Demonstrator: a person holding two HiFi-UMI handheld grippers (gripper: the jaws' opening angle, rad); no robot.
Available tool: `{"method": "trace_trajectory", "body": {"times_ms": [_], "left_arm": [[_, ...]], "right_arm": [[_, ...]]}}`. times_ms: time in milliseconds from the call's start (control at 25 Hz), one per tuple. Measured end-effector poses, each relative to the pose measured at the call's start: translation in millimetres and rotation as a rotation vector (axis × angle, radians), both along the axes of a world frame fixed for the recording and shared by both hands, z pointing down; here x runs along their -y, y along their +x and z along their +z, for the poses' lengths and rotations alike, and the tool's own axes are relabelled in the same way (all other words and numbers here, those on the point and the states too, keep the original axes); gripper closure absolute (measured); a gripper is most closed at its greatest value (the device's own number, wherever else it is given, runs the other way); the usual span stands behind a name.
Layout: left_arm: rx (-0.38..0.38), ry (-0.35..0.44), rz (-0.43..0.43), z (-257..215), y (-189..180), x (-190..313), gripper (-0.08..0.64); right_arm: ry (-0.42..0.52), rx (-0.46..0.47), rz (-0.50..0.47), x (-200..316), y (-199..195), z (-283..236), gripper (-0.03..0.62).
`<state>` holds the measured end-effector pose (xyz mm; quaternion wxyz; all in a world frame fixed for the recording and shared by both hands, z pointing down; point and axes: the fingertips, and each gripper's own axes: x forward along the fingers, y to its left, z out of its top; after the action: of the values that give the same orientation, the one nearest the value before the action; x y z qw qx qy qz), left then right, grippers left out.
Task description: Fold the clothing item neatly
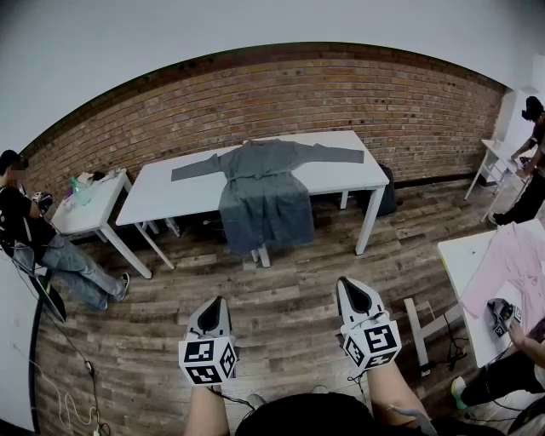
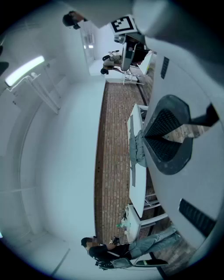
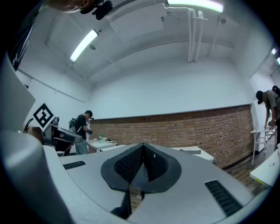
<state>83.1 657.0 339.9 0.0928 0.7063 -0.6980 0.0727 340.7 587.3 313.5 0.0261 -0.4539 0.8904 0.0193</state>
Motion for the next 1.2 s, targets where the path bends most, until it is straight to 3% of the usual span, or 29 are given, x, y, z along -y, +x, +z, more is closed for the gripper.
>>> {"method": "trace_trajectory", "body": {"times_ms": [400,600,1200], "left_arm": [[-0.043,0.0,-0.02,6.2,52.2,18.2,0.568],[-0.003,-0.006,0.012,6.6,82.3,33.6,0.568],[-0.001,0.048,0.039,-0.4,65.3,115.7,0.568]], "right_arm": [[0.006,-0.003,-0.032,25.1,47.8,0.7,0.592],[0.008,-0.013,-0.04,34.6,61.9,4.8,0.592],[0.007,-0.015,-0.061,92.3,38.1,10.1,0.592]]}}
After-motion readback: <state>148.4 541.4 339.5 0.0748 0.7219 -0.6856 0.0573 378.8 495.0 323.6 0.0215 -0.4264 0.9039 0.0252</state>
